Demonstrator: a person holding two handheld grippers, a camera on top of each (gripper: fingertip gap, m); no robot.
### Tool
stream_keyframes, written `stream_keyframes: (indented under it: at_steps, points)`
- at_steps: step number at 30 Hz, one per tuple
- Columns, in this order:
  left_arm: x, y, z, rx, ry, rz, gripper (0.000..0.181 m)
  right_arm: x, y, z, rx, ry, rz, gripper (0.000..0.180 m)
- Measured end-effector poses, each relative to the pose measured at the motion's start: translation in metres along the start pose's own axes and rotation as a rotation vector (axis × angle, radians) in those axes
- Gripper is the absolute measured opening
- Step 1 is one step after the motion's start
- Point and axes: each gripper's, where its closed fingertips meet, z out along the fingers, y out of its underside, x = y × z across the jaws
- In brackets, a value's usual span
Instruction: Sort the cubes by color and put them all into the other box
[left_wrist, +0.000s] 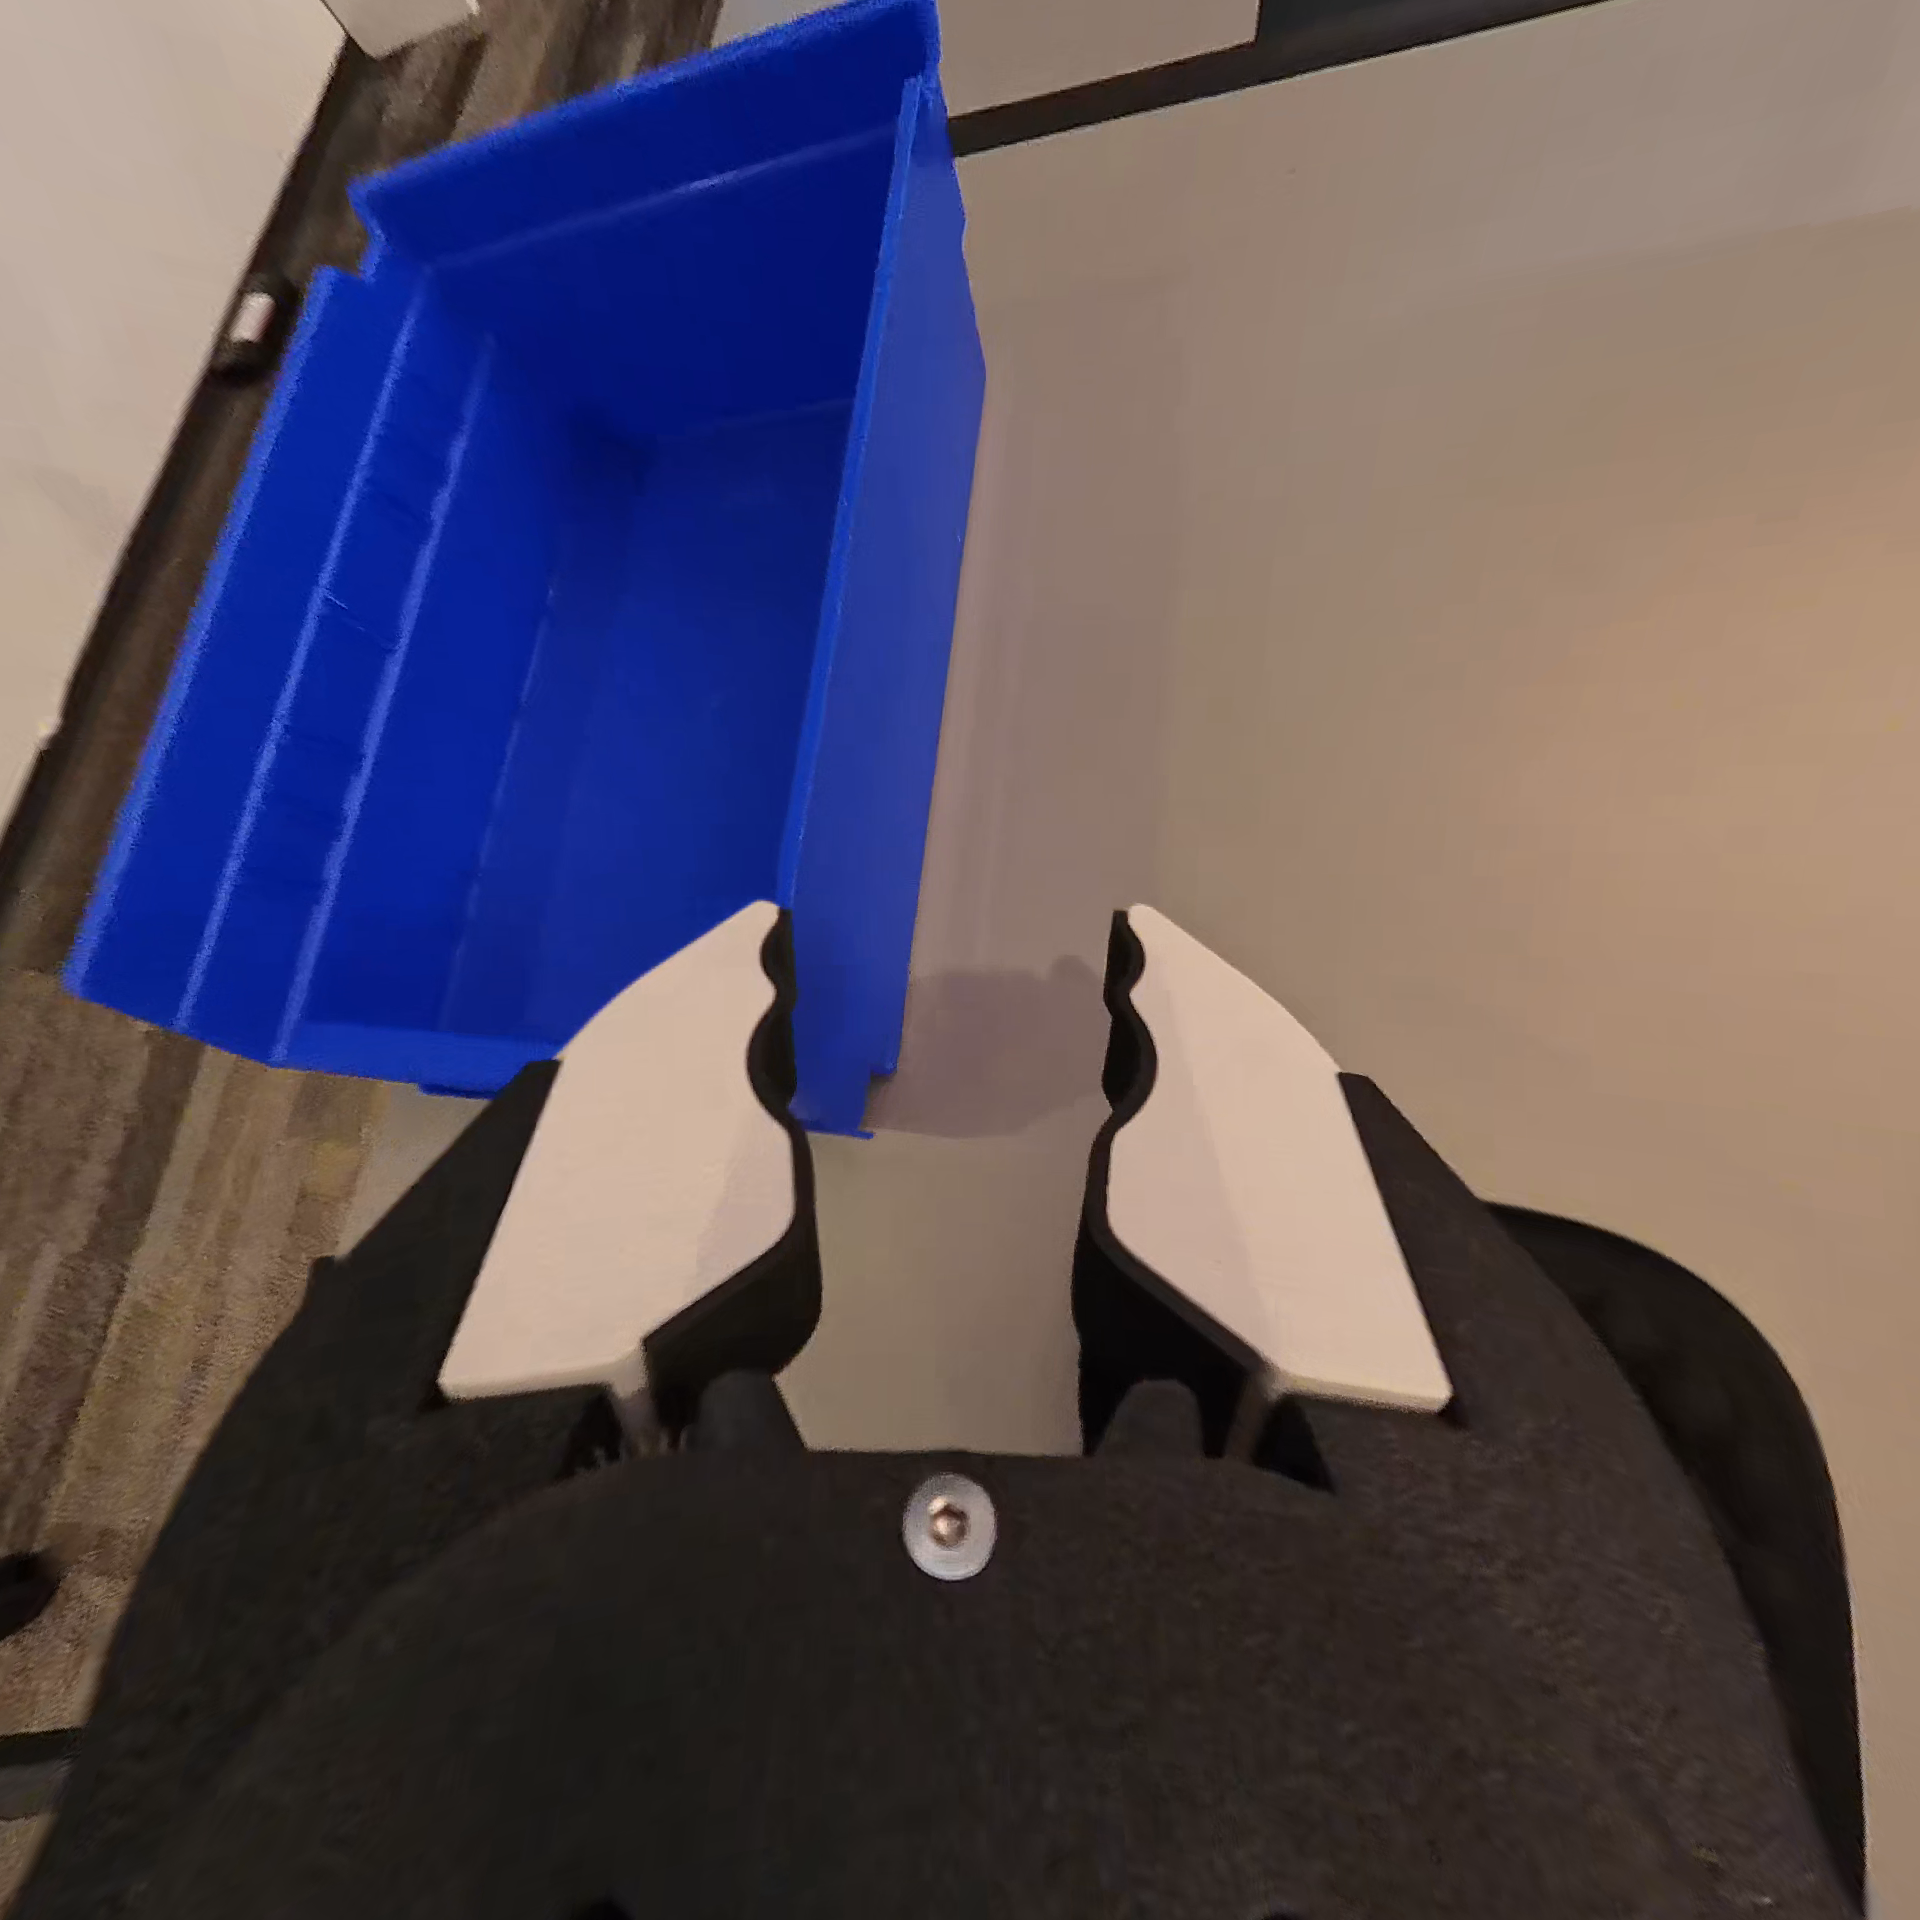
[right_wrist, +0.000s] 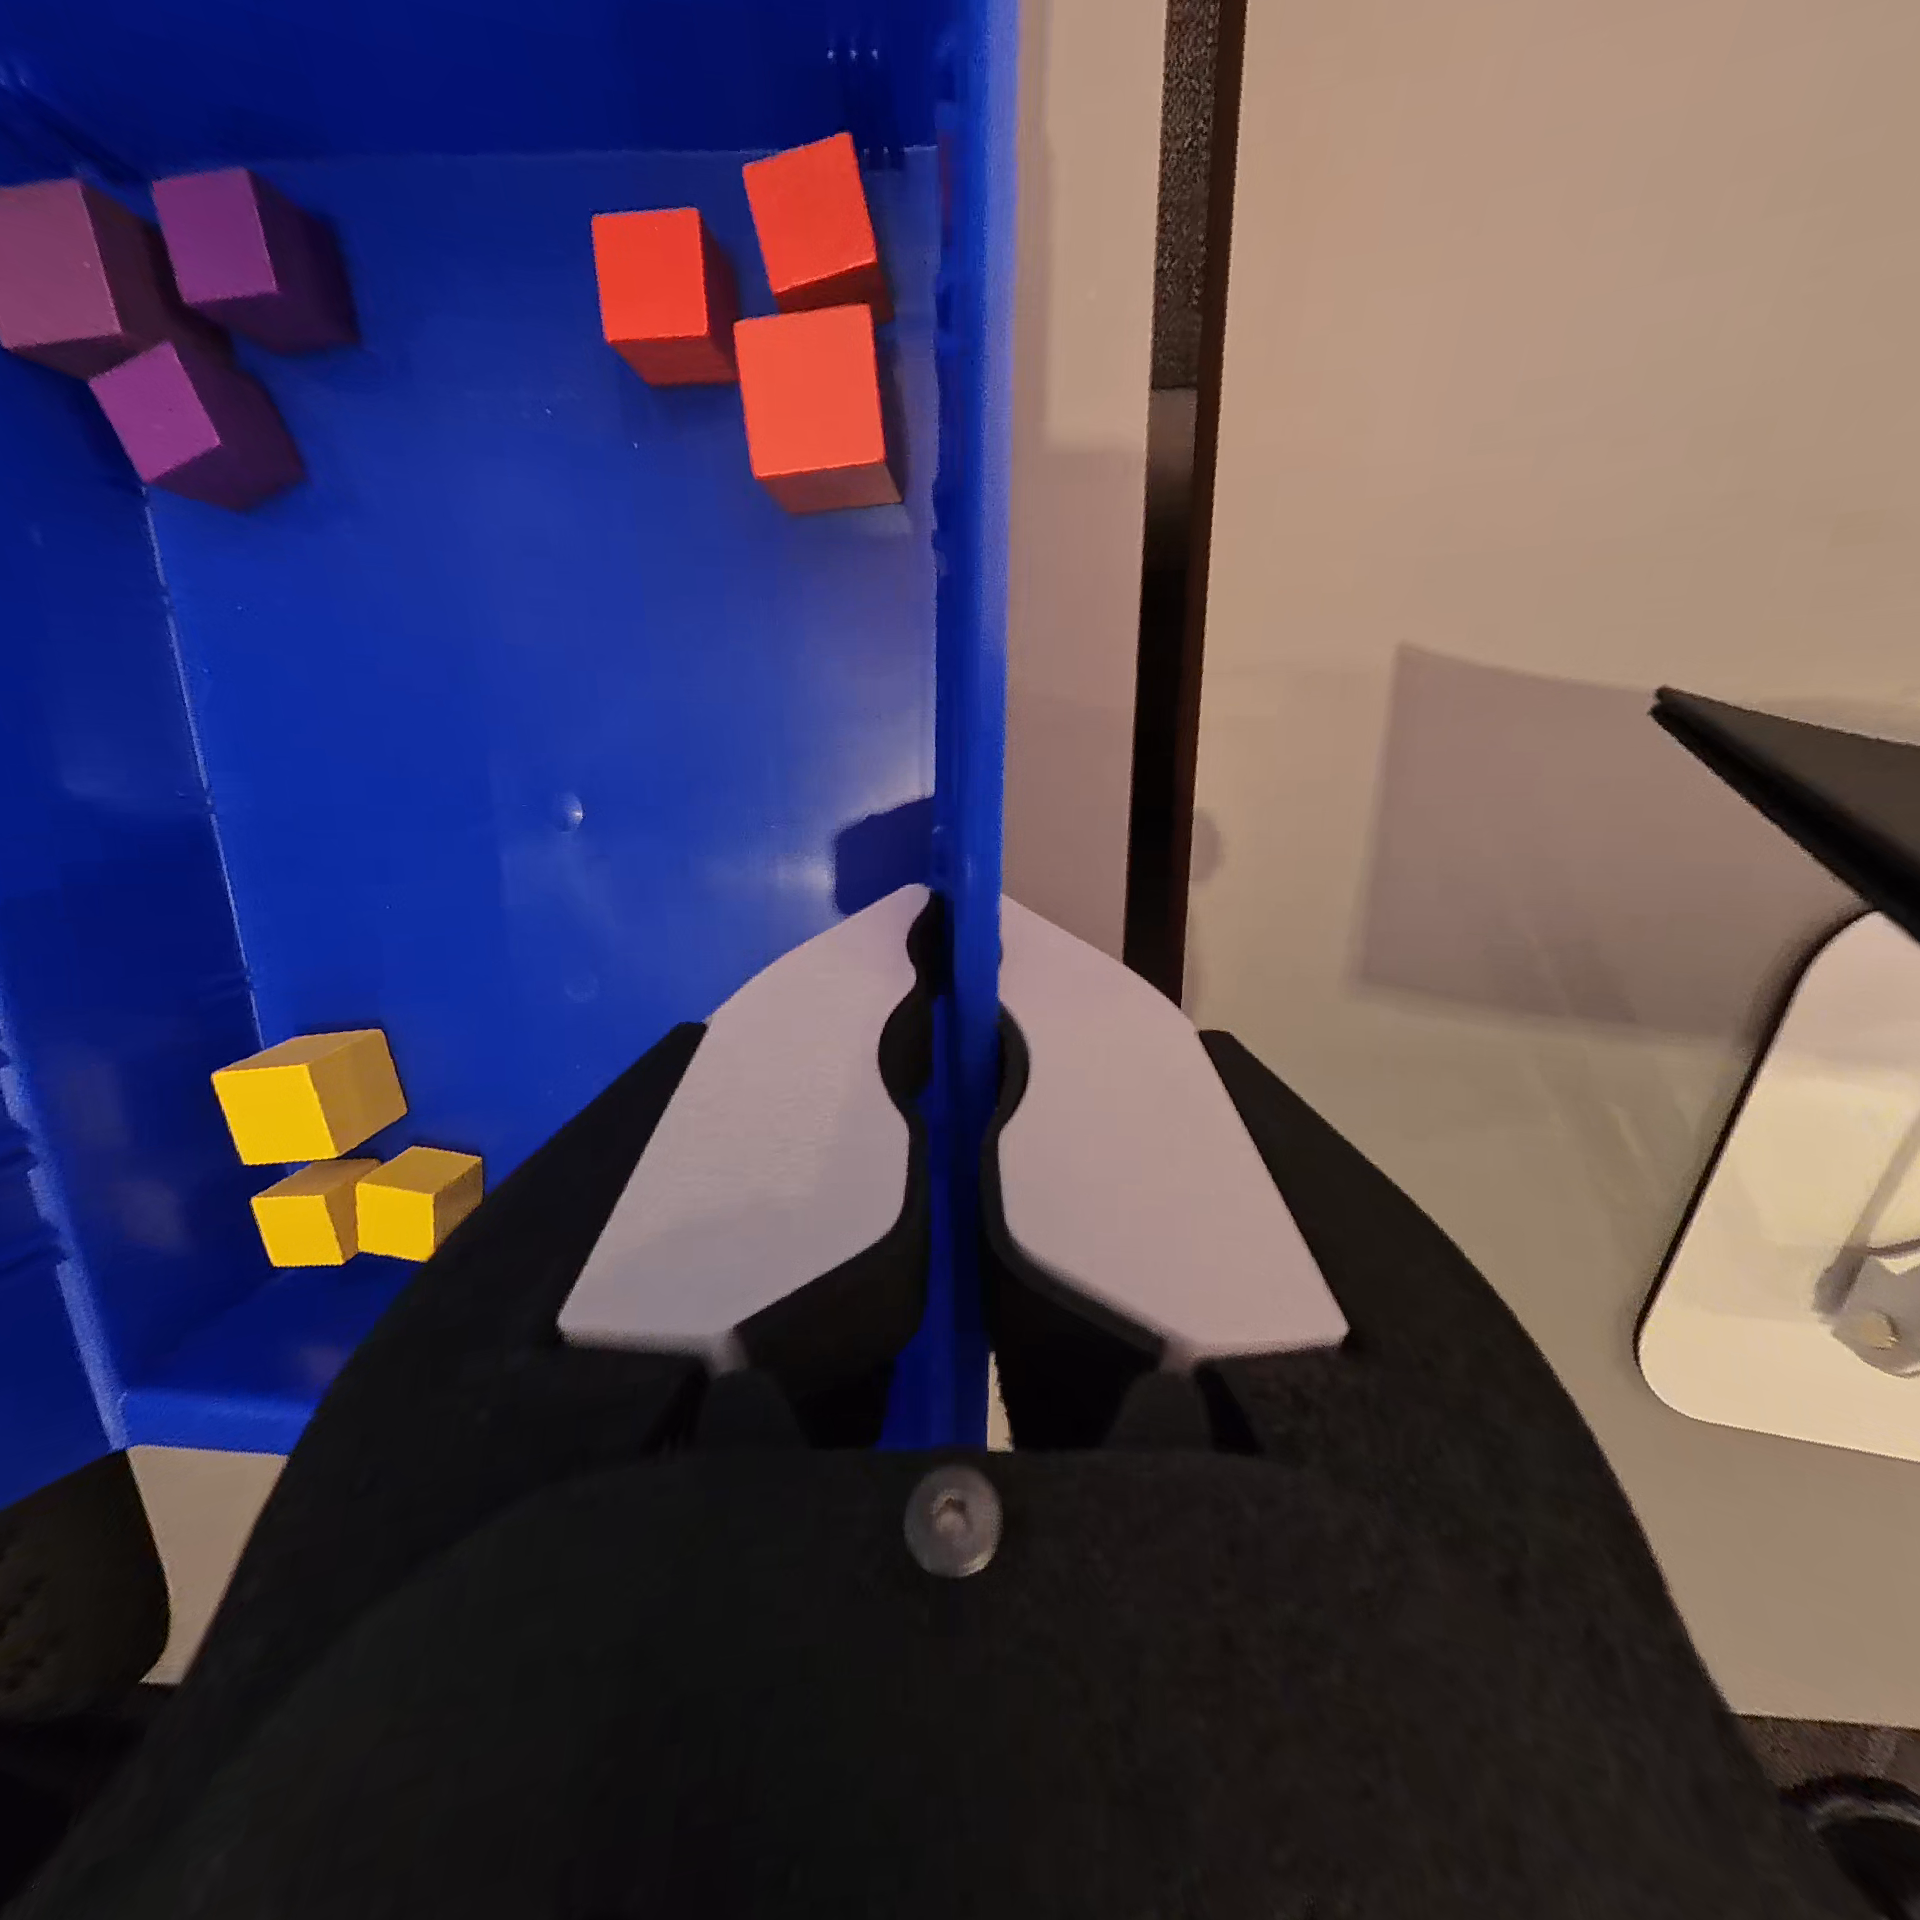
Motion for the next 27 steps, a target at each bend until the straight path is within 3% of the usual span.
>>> stream_keyframes:
  at_steps: [3,6,10,13,16,20,24,27]
  points:
    - [-0.011,-0.006,0.014,0.005,-0.055,-0.005,0.050,0.000,0.000,0.000,-0.008,0.018,-0.010,0.003]
    - [-0.024,-0.001,0.030,-0.072,-0.101,-0.003,0.057,0.000,0.000,0.000,0.002,0.007,-0.004,0.003]
    - [-0.043,-0.006,0.029,-0.039,-0.230,0.047,0.049,0.000,0.000,0.000,0.011,0.010,-0.010,0.003]
    - [-0.040,0.006,0.042,-0.113,-0.193,0.065,0.049,0.000,0.000,0.000,0.006,0.003,-0.013,0.003]
    - [-0.035,0.014,0.055,-0.147,-0.149,0.054,0.021,0.000,0.000,0.000,0.005,0.005,-0.014,0.003]
    - [-0.028,0.011,0.062,-0.132,-0.072,0.008,0.015,-0.001,0.001,0.000,0.009,0.004,-0.013,0.003]
    - [-0.003,-0.002,0.068,-0.100,0.143,-0.077,0.004,-0.001,0.001,-0.001,0.004,-0.001,-0.014,0.003]
    - [0.005,-0.005,0.068,-0.114,0.127,0.002,0.005,-0.001,0.001,-0.001,0.003,-0.005,-0.014,0.003]
